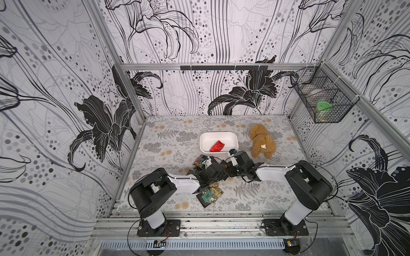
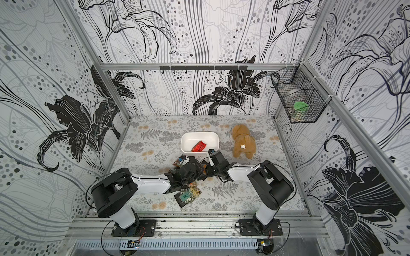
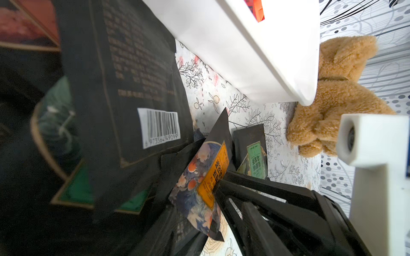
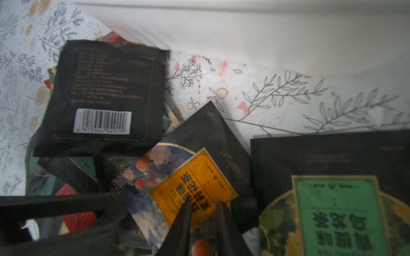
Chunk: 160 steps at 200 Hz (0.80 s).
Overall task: Put the tea bags into the storage box
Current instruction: Pick up the tea bag from the center of the board.
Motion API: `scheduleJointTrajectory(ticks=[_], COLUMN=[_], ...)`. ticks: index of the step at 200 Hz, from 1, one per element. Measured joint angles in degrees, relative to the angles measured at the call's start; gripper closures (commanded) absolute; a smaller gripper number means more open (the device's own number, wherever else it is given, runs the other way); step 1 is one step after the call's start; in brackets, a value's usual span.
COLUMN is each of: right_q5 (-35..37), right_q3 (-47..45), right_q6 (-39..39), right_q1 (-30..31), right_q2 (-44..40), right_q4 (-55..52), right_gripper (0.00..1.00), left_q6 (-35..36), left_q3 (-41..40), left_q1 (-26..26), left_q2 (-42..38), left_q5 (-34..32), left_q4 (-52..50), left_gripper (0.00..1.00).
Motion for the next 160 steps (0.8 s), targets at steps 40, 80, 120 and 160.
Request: scheduleJointTrajectory(ticks=[40, 80, 120, 160], right_q5=[-0.6, -2.0, -2.8, -3.4], right_q3=[0.1, 0.1, -0.1, -1.7], right_q6=[0.2, 0.2, 0.2, 0.1], right_q1=[-0.1, -0.1, -0.1, -0.1], right_q2=[0.0, 0.0, -0.2, -3.6], right_q4=[0.0, 0.3, 1.0, 2.1], right_gripper=[0.76, 0.76, 0.75, 0.75], left_q6=[-1.4, -2.2, -2.6, -2.6], left_q3=[-0.1, -0.1, -0.1, -0.6], left_q1=[0.9, 1.2, 1.9, 2.3], left_q2=[1.2, 2.3, 3.5, 4.5], left_q5=[0.6, 0.6, 0.7, 1.6], left_q4=[2.3, 3.5, 4.6, 5.9], left_gripper=[0.58, 0.67, 0.81, 0.98])
